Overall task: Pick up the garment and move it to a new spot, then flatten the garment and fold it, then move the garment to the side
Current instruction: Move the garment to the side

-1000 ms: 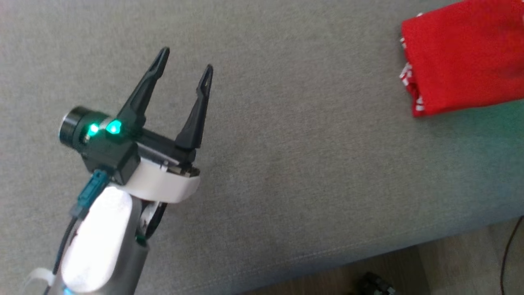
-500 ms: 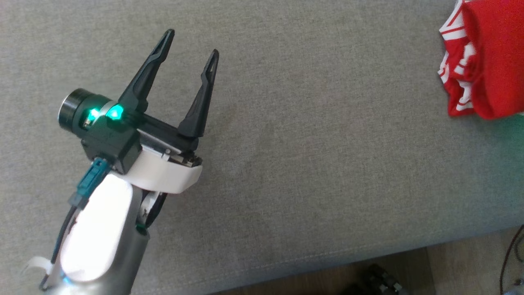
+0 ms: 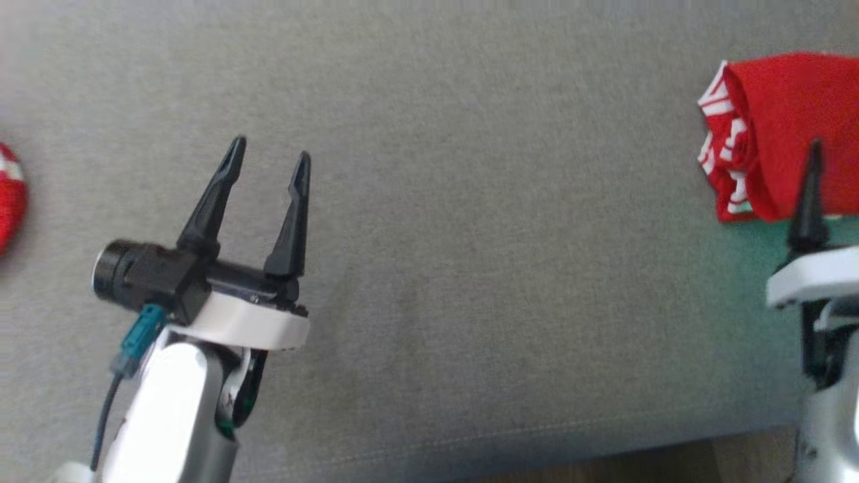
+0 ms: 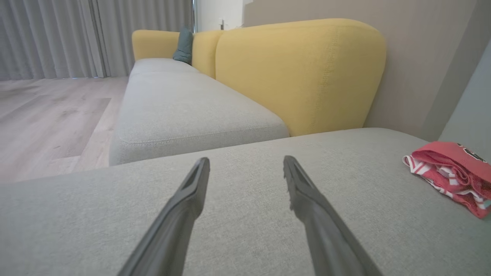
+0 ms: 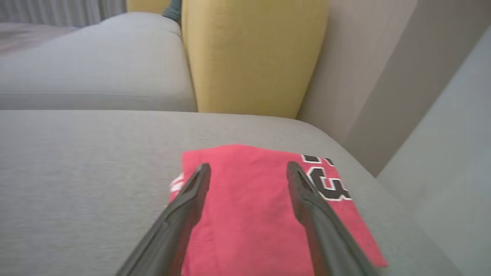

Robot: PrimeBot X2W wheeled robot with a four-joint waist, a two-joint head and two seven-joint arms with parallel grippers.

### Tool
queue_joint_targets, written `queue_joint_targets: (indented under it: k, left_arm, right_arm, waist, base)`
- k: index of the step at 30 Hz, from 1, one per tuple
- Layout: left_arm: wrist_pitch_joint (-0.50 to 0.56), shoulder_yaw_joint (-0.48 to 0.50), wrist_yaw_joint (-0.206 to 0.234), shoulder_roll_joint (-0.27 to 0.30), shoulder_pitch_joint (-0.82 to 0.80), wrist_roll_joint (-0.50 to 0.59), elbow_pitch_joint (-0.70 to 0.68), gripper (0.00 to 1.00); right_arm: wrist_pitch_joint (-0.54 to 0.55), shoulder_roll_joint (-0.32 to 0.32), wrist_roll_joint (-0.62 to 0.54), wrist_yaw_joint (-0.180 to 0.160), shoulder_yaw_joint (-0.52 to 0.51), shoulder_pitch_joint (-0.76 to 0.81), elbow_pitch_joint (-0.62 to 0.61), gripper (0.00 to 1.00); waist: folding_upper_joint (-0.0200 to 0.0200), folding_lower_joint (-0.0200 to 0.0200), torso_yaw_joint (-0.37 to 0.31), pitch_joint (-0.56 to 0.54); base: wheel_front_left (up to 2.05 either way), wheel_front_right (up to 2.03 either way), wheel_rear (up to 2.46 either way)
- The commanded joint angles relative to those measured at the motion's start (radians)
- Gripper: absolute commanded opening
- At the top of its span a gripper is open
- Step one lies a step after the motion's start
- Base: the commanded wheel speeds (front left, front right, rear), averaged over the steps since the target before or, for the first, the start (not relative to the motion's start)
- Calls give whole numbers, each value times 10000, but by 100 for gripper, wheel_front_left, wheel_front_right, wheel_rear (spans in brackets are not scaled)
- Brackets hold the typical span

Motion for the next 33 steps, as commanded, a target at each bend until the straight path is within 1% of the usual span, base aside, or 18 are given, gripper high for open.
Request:
queue_joint_targets:
  k: [1, 6, 7, 12, 18, 27, 33]
  left_arm:
    - [-50, 449, 101, 47, -40, -74, -258, 100]
    - [-50, 753, 292, -125, 523, -214, -55, 100]
    - [-51, 888, 388, -185, 771, -255, -28, 100]
    - [-51, 1237, 546, -235, 1312, -355, 74, 100]
    - [-51, 1434, 600, -186, 1816, -361, 248, 100]
    - [-46, 1455, 674, -85, 2585, -403, 452, 100]
    - [122, 1358, 773, -9, 2935, -374, 417, 100]
  right_arm:
    - [-104, -47, 229, -7, 467, 213, -554, 100]
    - [-156, -21, 1416, -7, 1610, 1027, -1168, 100]
    - [-181, -20, 1684, -7, 1980, 1262, -1378, 100]
    - [-166, -18, 2082, -7, 2655, 1802, -1792, 100]
    - [-88, -18, 2461, -7, 2860, 2458, -1995, 100]
    - [102, -17, 2718, -7, 2994, 3392, -2163, 100]
    - [249, -17, 2778, -7, 3073, 3812, -2279, 100]
  waist:
    - [0, 1, 384, -525]
    - [0, 1, 900, -1198]
    - [0, 1, 1060, -1405]
    - [0, 1, 1389, -1863]
    - [0, 1, 1572, -2442]
    - [0, 1, 1558, -3262]
    - [0, 1, 1519, -3626]
  base:
    - [0, 0, 0]
    - [0, 0, 0]
    - [0, 0, 0]
    - [0, 0, 0]
    - [0, 0, 0]
    - [0, 0, 0]
    - [0, 0, 0]
